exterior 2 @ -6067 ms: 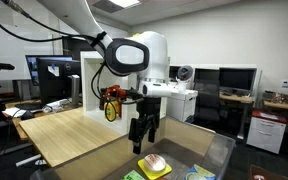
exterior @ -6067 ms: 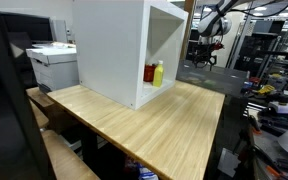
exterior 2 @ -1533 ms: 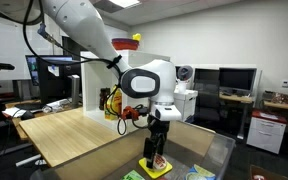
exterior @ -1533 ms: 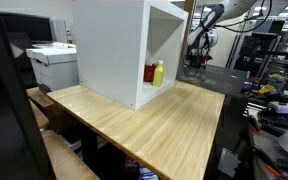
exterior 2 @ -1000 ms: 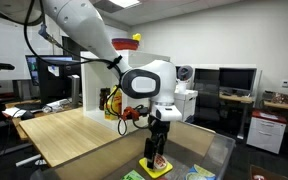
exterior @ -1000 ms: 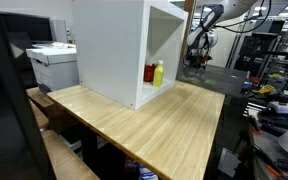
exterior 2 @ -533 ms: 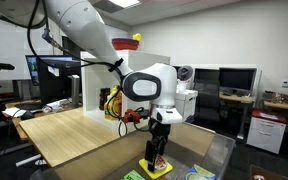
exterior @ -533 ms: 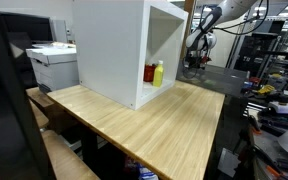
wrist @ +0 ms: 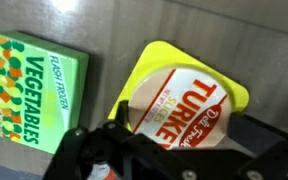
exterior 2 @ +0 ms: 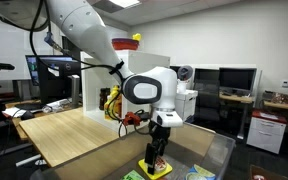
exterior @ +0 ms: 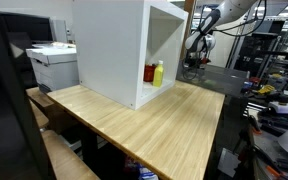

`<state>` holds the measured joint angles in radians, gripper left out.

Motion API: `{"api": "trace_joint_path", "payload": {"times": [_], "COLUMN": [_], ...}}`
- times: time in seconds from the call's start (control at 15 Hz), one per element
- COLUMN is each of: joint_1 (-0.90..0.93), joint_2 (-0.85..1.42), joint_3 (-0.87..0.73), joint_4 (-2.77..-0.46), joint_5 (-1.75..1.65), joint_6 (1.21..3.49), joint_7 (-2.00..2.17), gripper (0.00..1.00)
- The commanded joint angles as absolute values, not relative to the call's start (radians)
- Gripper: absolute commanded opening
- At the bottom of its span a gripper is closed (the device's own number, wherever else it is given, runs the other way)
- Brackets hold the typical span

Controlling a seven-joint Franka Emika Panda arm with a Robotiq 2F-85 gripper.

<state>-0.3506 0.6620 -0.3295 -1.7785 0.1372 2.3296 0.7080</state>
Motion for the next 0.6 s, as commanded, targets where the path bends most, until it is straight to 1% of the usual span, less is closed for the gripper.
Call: {"api": "trace_joint_path", "payload": {"times": [0.0,0.27,0.33,0.4,0.53], "joint_1": [-0.354,-0.354,-0.354,-0.355,-0.358], "joint_2": [0.683,0.685,0.685,0.684,0.681], "joint_3": [-0.334,-0.334,-0.334,-0.333,-0.332], "joint_4": [-1.771,-1.770,-1.770,-1.770,-1.769], "joint_5": [0.150,0.148,0.149,0.150,0.152], "joint_6": [2.345,2.347,2.347,2.346,2.345], "joint_7": [0.665,0.664,0.663,0.661,0.650], "gripper": [1.00,1.00,0.92,0.74,0.66]}}
